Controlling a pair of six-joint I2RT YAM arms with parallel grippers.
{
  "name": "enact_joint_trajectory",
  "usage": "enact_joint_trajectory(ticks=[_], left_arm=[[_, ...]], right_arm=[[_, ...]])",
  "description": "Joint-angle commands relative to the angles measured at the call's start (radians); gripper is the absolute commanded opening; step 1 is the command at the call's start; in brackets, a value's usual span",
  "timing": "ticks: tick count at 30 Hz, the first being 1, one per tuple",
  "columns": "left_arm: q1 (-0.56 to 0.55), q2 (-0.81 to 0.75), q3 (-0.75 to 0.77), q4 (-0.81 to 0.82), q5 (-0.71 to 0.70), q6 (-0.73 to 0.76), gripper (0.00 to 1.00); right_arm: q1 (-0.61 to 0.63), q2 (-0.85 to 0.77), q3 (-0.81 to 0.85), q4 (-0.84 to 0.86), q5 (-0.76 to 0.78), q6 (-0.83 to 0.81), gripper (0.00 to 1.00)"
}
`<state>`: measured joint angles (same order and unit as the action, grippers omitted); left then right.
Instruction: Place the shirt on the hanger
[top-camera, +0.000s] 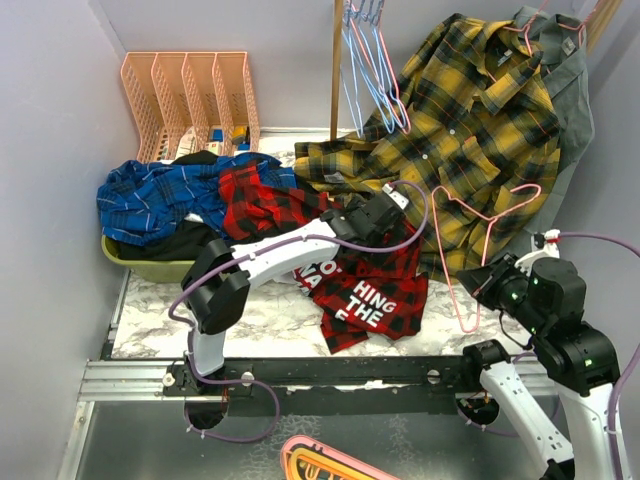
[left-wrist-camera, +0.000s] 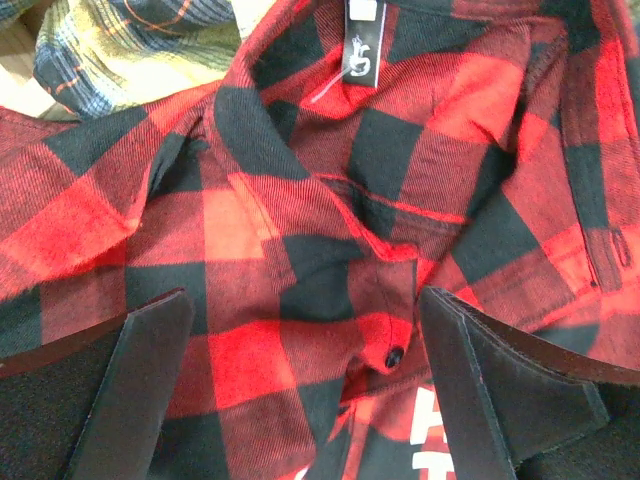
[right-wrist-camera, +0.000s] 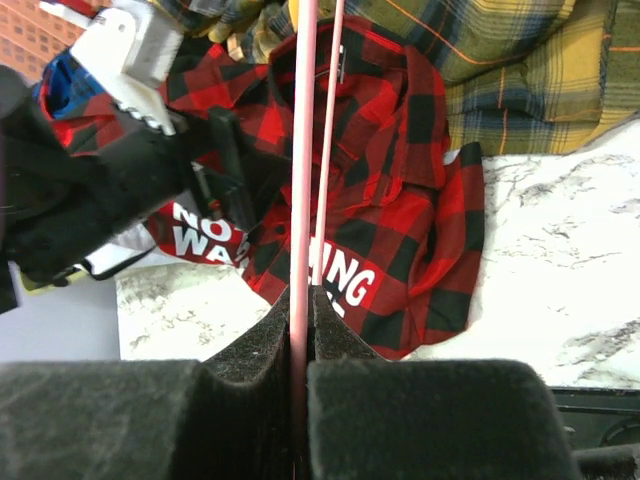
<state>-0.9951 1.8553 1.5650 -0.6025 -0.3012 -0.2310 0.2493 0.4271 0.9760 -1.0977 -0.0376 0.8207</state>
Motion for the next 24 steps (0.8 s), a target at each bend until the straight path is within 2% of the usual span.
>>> enact_joint_trajectory(ticks=[1,6,11,15,21,24], left_arm=[[-0.006,0.036,0.016,0.103,-0.120,-0.045,0.99],[-0.009,0.083,0.036,0.129,-0.128,-0.029,0.99],[-0.014,0.114,0.054,0.132,-0.141,-0.017,0.98],[-0.014,0.124,0.038,0.147,-0.164,-0.008,0.93],[-0.014,0.153,0.047,0.152,-0.189,-0.006,0.74],[-0.015,0.164,0.047,0.149,-0.188,-0.004,0.73]], right_arm=[[0.002,-0.005,0.020,0.091,0.006,0.026,0.01],[0.002,0.010,0.038,0.111,-0.009,0.008,0.01],[0.002,-0.014,0.051,0.060,0.002,-0.006,0.01],[0.002,-0.044,0.070,-0.011,-0.020,-0.009,0.01],[0.002,-0.082,0.110,-0.062,0.020,-0.017,0.01],[0.002,-0.090,0.089,-0.058,0.003,-0.014,0.01]])
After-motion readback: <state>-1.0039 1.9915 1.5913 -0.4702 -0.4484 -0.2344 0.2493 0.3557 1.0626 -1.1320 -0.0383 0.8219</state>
